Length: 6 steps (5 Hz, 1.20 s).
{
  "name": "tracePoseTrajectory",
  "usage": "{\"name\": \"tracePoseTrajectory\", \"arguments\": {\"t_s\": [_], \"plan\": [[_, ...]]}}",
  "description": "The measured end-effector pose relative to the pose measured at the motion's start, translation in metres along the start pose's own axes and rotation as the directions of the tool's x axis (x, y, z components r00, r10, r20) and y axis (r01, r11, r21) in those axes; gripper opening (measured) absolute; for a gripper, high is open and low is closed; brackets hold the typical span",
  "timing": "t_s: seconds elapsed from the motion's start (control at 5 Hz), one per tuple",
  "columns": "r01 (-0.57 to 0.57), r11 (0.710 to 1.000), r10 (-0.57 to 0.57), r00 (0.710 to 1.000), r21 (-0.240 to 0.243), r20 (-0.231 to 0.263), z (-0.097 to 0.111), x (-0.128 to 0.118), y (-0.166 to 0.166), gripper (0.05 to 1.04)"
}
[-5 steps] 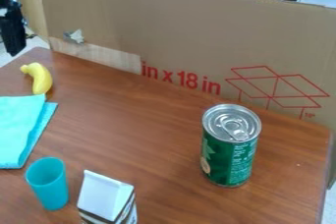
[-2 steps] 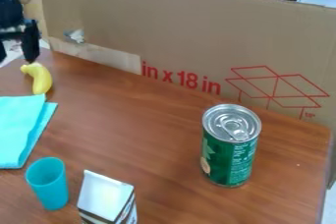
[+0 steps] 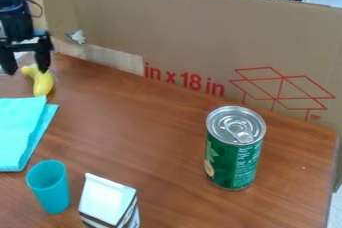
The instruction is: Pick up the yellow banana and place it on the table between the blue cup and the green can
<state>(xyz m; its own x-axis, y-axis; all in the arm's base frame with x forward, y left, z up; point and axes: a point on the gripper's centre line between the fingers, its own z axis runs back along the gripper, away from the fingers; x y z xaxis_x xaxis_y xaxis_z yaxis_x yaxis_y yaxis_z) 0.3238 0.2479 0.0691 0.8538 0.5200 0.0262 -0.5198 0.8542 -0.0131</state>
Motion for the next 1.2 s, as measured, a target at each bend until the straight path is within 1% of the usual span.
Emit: {"name": "tracePoseTrajectory", "arguments": {"t_s": [0.2, 0.4, 0.6, 0.8, 1.0, 1.2], "plan": [[-0.045, 0.999, 0.045, 0.999, -0.011, 0.007, -0.011, 0.002, -0.003, 1.007], [-0.104, 0.993, 0.105, 0.994, -0.049, 0.015, -0.026, 0.0, -0.009, 1.007], [-0.129, 0.99, 0.128, 0.991, -0.049, -0.029, -0.043, -0.002, -0.011, 0.951], [-0.13, 0.991, 0.129, 0.991, -0.039, -0.036, -0.044, -0.002, -0.011, 0.676], [-0.057, 0.996, 0.053, 0.997, -0.069, -0.059, -0.043, -0.005, -0.016, 0.588], [0.016, 0.997, -0.019, 0.999, -0.075, -0.036, -0.024, -0.006, -0.016, 0.588]]}}
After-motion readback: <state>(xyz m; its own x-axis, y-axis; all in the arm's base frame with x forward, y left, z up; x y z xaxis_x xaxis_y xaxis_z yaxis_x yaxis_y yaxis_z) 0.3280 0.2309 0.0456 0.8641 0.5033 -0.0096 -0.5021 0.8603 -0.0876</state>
